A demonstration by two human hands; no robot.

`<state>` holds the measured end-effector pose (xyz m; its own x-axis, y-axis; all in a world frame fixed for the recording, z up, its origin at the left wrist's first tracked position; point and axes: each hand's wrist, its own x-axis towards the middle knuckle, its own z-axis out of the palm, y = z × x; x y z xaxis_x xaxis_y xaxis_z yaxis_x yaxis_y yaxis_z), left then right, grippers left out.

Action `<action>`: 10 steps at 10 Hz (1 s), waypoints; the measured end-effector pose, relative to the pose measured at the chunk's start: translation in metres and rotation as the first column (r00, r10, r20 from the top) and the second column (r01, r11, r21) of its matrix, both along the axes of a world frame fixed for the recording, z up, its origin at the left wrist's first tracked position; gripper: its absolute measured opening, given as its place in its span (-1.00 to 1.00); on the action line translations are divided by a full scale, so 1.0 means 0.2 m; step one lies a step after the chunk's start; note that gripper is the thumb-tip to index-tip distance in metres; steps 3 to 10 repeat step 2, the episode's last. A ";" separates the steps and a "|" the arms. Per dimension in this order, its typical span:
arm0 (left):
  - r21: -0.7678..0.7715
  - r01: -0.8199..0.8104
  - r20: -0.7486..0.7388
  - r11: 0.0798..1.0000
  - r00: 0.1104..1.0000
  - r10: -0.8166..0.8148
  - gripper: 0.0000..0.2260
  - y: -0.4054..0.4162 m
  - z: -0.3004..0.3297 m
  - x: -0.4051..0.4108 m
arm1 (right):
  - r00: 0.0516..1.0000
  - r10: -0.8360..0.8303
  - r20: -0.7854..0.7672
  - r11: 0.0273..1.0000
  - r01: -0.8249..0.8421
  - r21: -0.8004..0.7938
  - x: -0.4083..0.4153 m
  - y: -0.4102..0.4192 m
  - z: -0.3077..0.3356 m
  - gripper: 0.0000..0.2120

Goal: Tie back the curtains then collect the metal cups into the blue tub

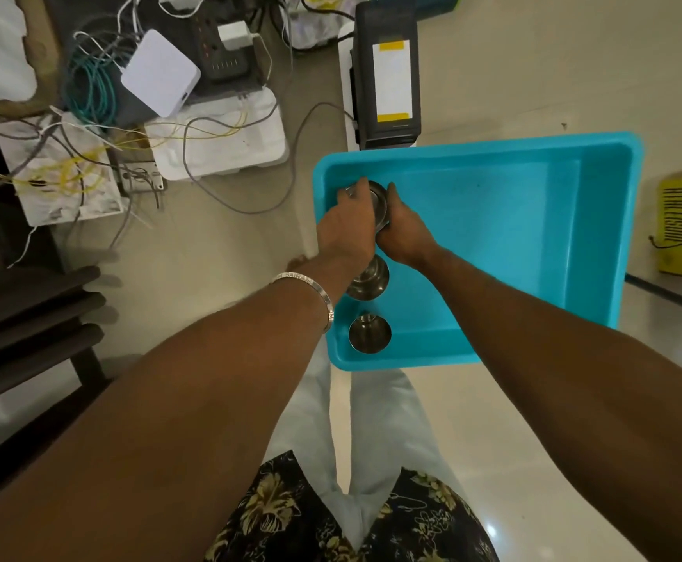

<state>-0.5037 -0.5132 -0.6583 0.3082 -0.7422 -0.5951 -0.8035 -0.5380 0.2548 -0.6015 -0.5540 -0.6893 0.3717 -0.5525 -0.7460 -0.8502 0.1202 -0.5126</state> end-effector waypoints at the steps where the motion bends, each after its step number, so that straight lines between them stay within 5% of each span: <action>1: -0.013 -0.021 -0.060 1.000 0.998 0.020 -0.41 0.02 0.02 -0.01 | 1.000 -0.025 0.011 1.000 0.025 0.005 0.01 0.01 0.03 -0.16; 10: -0.043 -0.041 -0.098 0.998 0.995 0.037 -0.35 0.05 0.01 0.00 | 0.998 -0.064 -0.017 0.995 0.063 -0.081 0.02 0.01 0.04 -0.18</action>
